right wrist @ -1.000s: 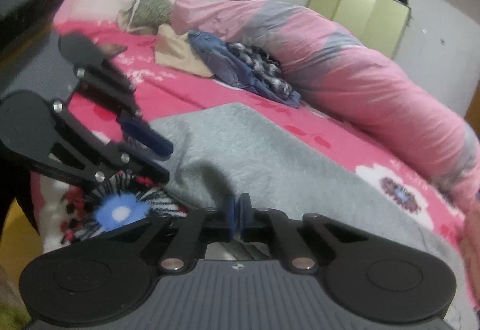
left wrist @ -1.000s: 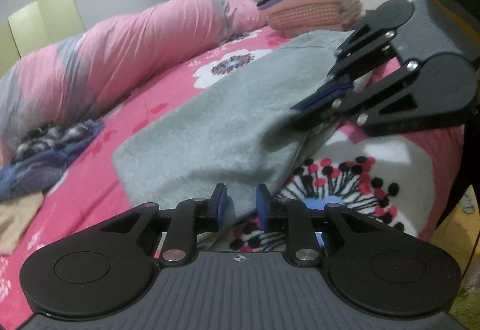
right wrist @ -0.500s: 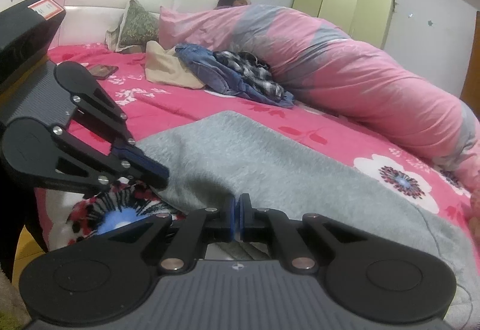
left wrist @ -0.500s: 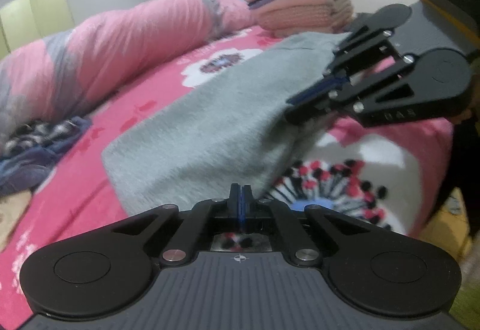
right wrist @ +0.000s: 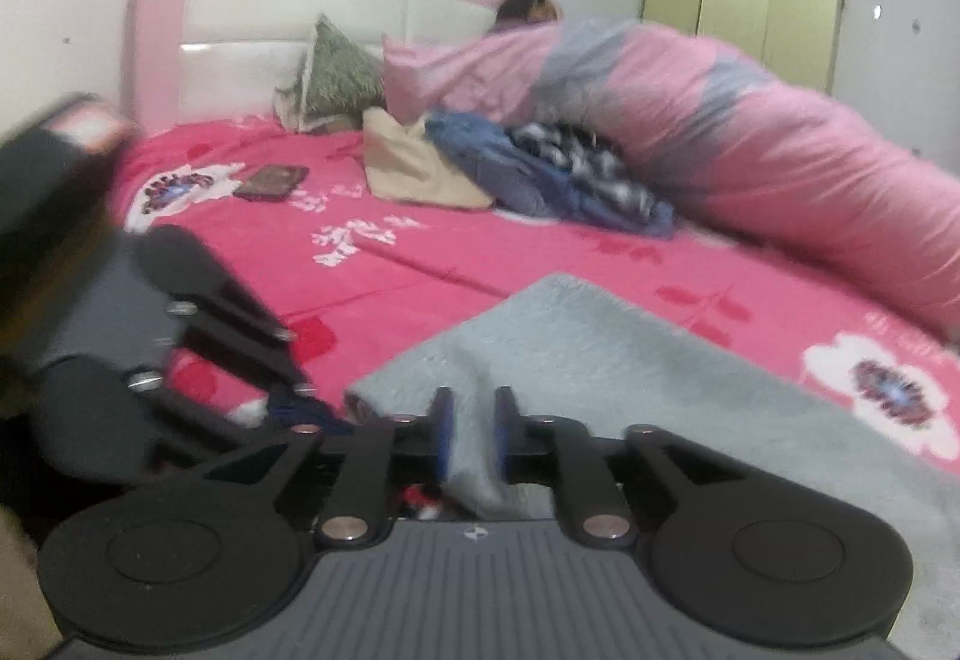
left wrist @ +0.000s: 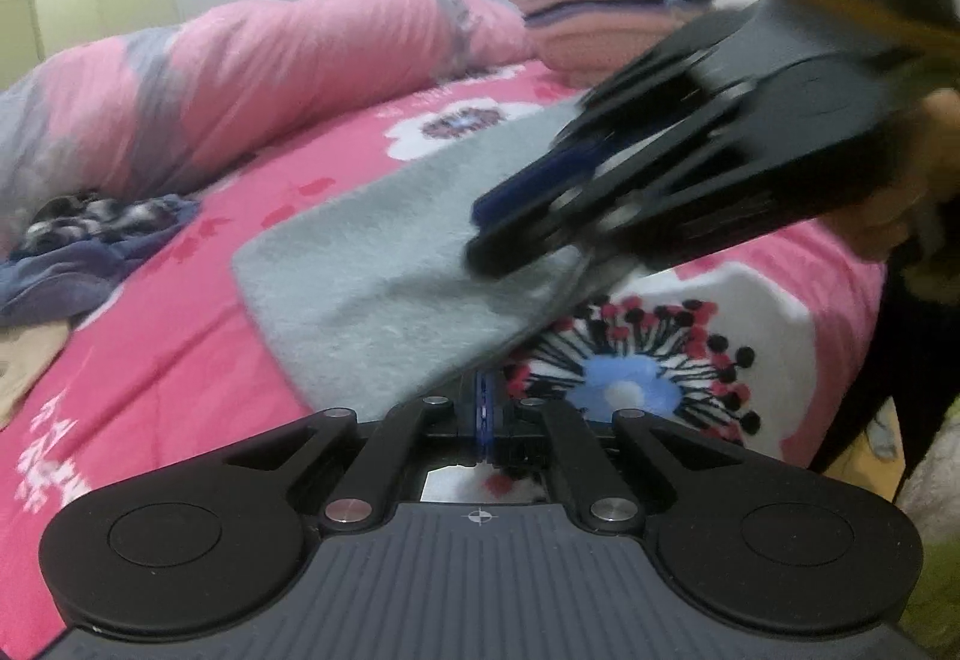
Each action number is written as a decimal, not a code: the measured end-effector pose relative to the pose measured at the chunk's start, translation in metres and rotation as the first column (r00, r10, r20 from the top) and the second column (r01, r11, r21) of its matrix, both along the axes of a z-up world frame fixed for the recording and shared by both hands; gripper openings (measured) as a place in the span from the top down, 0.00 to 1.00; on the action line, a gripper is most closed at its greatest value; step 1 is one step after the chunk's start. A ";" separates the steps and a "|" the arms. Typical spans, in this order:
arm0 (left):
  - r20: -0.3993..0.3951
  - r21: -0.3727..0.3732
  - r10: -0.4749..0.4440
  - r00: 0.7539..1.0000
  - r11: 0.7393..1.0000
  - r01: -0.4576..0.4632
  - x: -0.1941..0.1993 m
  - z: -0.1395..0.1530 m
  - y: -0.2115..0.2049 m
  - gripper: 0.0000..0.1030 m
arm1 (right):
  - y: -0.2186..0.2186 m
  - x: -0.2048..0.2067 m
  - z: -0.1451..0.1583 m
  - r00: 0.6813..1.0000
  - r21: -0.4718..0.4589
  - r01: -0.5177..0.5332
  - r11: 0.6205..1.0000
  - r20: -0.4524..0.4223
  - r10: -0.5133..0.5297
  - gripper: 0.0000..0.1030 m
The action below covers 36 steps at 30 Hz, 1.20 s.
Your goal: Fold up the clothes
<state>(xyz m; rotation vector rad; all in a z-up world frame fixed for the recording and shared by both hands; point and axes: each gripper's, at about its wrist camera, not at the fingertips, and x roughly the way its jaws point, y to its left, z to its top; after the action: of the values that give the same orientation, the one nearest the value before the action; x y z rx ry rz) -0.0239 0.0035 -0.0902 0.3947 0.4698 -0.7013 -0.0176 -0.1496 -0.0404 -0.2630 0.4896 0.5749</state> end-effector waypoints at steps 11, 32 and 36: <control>-0.046 -0.110 0.131 0.990 0.985 -0.136 0.010 -0.004 0.035 0.99 | -0.001 0.037 -0.023 0.972 0.079 0.076 0.994 -0.230 -0.056 0.88; -0.105 -0.110 0.120 0.987 0.985 -0.131 0.048 -0.006 0.002 0.97 | -0.054 -0.003 0.013 0.963 0.217 0.226 0.950 -0.198 -0.184 0.87; -0.060 -0.042 0.122 0.991 0.991 -0.124 0.042 -0.004 -0.005 0.96 | -0.058 0.035 0.008 0.951 0.207 0.276 0.939 -0.202 -0.235 0.87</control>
<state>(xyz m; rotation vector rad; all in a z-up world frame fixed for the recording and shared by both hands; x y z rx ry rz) 0.0178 -0.0018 -0.0939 0.3004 0.5270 -0.6037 0.0179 -0.2078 -0.0326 0.0772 0.6095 0.3962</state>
